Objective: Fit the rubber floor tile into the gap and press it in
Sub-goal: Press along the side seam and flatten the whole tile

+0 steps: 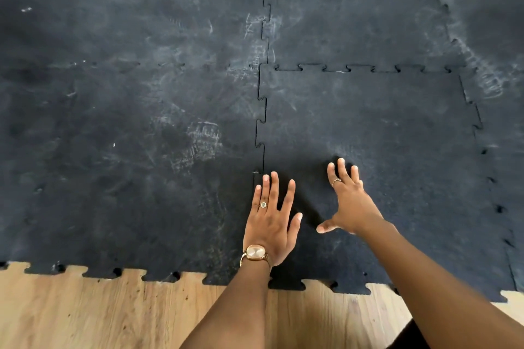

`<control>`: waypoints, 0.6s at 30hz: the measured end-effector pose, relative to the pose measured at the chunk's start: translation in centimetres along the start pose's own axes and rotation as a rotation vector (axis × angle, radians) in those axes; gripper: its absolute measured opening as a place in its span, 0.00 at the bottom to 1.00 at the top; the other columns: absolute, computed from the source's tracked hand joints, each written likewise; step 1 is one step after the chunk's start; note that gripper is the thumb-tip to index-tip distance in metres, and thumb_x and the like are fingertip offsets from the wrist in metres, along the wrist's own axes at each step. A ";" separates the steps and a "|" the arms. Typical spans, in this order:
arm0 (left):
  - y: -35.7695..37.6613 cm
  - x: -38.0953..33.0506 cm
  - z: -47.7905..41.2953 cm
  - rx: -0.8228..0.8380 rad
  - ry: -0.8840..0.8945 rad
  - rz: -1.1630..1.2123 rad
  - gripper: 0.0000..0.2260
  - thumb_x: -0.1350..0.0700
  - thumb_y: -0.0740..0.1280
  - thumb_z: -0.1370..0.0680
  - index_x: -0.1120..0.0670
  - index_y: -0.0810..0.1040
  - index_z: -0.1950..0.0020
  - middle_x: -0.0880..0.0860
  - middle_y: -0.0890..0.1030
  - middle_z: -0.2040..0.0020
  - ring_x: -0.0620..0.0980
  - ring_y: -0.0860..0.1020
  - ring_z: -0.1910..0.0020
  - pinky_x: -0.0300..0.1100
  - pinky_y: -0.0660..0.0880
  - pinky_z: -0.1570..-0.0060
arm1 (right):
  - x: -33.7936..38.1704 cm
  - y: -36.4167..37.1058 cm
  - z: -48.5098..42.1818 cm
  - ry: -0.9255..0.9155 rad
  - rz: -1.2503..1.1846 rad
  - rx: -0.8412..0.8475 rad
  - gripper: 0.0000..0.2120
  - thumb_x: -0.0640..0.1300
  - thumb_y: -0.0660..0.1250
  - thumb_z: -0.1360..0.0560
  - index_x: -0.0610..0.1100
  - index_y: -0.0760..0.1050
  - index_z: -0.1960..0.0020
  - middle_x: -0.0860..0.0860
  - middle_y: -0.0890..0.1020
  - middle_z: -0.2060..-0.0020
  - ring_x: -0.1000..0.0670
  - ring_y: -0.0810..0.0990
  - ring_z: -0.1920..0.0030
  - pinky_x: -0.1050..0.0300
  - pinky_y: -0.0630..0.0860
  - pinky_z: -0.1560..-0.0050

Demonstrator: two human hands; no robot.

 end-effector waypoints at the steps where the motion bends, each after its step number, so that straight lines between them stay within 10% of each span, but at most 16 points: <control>1: 0.1 0.1 0.0 0.011 0.000 -0.007 0.29 0.43 0.50 0.19 0.52 0.51 0.20 0.61 0.51 0.21 0.60 0.48 0.21 0.55 0.50 0.24 | 0.2 0.0 -0.1 0.011 0.019 0.014 0.67 0.56 0.80 0.39 0.45 0.32 0.23 0.49 0.32 0.23 0.40 0.32 0.24 0.43 0.50 0.25; 13: -0.4 0.0 0.1 -0.018 0.012 0.025 0.28 0.43 0.49 0.18 0.52 0.52 0.20 0.60 0.51 0.21 0.56 0.47 0.21 0.53 0.49 0.23 | 0.9 0.0 0.5 0.067 0.001 -0.035 0.66 0.49 0.81 0.39 0.45 0.34 0.22 0.49 0.34 0.23 0.41 0.34 0.23 0.46 0.53 0.25; 18: -2.0 0.5 -1.6 -0.085 -0.018 0.070 0.25 0.43 0.55 0.20 0.53 0.65 0.25 0.59 0.70 0.29 0.59 0.69 0.30 0.53 0.66 0.33 | 0.8 0.0 0.7 0.067 -0.050 -0.053 0.65 0.46 0.82 0.39 0.46 0.36 0.21 0.50 0.35 0.22 0.43 0.34 0.23 0.44 0.55 0.25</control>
Point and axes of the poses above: each hand's wrist, its own z-axis away from the middle knuckle, its own y-axis out of the palm, x = y × z, the point moved 3 cm from there along -z, towards the middle knuckle
